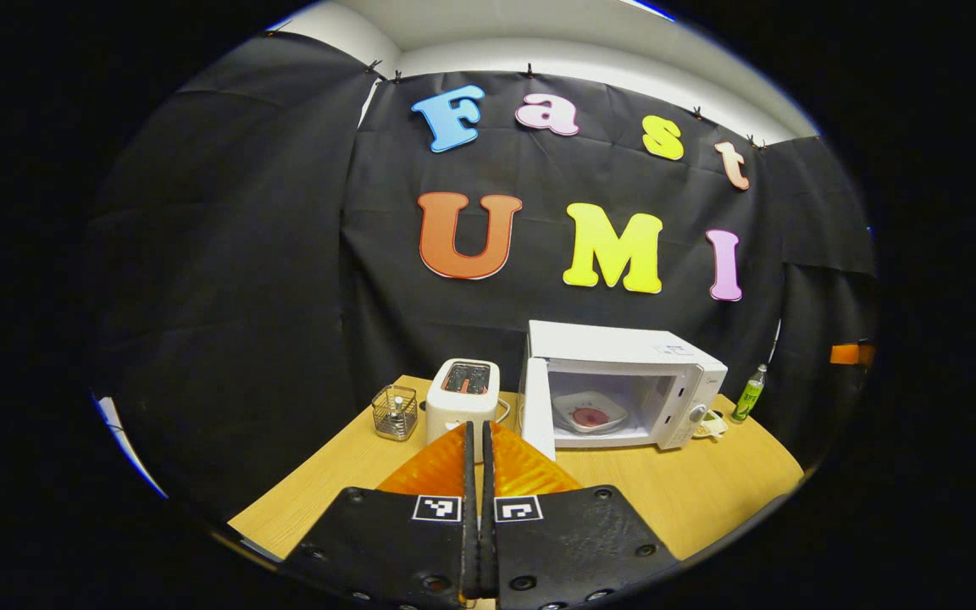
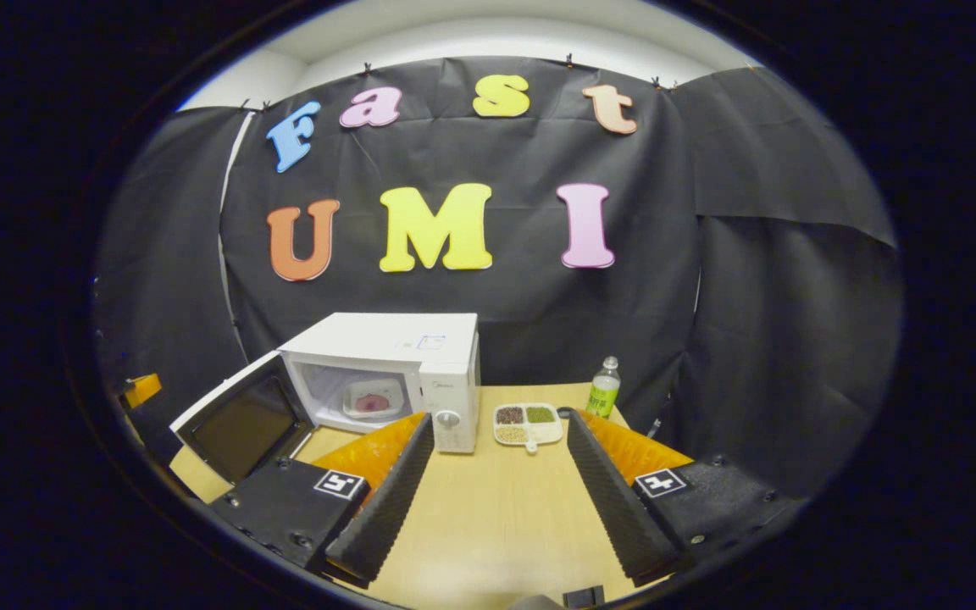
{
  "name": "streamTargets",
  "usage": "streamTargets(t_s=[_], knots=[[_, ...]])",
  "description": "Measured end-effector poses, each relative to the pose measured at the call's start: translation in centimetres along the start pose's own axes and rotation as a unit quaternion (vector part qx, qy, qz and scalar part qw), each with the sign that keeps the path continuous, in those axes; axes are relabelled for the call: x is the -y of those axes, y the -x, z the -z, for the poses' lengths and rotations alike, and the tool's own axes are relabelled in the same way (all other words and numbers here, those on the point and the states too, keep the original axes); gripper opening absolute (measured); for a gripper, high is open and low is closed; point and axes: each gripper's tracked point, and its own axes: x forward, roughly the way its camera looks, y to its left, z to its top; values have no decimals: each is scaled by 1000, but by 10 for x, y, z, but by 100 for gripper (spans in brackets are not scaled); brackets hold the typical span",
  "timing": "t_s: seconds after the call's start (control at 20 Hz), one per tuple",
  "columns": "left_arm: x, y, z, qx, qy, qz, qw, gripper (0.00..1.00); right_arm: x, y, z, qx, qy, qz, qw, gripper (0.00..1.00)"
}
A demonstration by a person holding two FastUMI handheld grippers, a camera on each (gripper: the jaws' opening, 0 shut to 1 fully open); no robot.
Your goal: Open the microwave oven with the left hand, put the food in, and close the microwave oven.
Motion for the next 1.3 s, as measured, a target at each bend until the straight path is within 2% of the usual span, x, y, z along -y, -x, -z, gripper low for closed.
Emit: streamTargets(t_s=[0.15,0.2,0.3,0.35,0.4,0.5,0.55,0.6,0.65,0.7,0.75,0.9,0.95,1.0,1.05,1.1,1.15,1.2,1.25,1.3], knots=[[-9,-5,8,-4,-34,-2,999,0,-1,4,-2,4,-2,1,1000,100],[-7,-5,12,-7,-36,8,999,0,-1,5,-3,4,-3,2,1000,92],[-3,-3,15,-5,-20,33,999,0,-1,9,-4,3,-8,2,1000,92],[-6,-2,17,-6,-22,32,999,0,1,11,-5,3,-9,4,1000,100],[-6,-4,23,-10,-24,36,999,0,3,14,-7,6,-11,7,1000,100],[-9,-8,33,-16,-35,32,999,0,5,19,-7,6,-13,10,1000,100],[-13,-10,39,-22,-39,28,999,0,8,22,-7,6,-14,15,1000,92],[-18,-13,44,-24,-41,22,999,0,11,25,-7,4,-15,19,1000,100],[-22,-15,51,-27,-44,19,998,0,14,28,-7,4,-18,22,1000,92],[-27,-17,56,-25,-49,14,998,0,16,31,-6,3,-18,26,999,92],[-32,-19,64,-30,-53,10,998,0,20,34,-5,2,-17,32,999,100],[-39,-24,91,-54,-49,16,997,0,25,45,-5,-1,-16,41,999,100],[-41,-25,99,-60,-48,17,997,0,27,48,-4,-2,-14,43,999,92],[-43,-27,104,-65,-46,15,997,0,26,50,-4,-5,-16,42,999,100],[-44,-26,108,-71,-38,15,997,0,24,51,-4,-8,-18,39,999,92],[-41,-26,108,-69,-32,19,997,0,23,52,-6,-8,-19,39,999,100],[-40,-27,109,-69,-34,17,997,0,22,51,-8,-8,-20,38,999,92],[-38,-30,113,-73,-35,18,997,0,20,51,-10,-8,-22,34,999,100],[-36,-31,115,-76,-37,18,996,0,18,50,-9,-11,-24,30,999,100],[-35,-32,116,-77,-42,16,996,0,15,50,-8,-16,-27,24,999,92]])
